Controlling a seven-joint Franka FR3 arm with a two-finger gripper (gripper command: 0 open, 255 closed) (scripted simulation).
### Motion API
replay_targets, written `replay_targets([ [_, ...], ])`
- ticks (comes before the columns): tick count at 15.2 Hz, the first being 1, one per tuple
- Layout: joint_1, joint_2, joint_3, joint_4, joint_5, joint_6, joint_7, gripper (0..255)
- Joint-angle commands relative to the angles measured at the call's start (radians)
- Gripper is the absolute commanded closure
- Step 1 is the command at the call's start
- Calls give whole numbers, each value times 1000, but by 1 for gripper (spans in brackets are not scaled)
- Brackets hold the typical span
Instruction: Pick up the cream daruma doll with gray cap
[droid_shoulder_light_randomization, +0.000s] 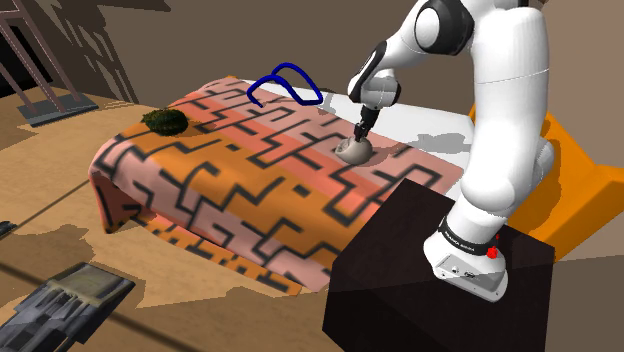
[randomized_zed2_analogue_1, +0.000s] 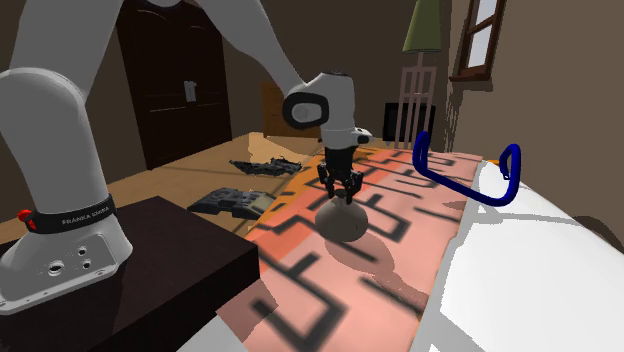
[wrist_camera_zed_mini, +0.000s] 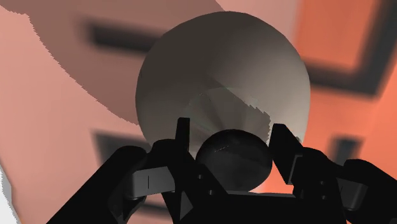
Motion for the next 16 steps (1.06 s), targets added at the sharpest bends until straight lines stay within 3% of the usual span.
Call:
replay_targets([
  [1,8,-18,-11,-3,-13,-14,11,255],
  [16,61,-157,-84,-4,-131,-139,102,255],
])
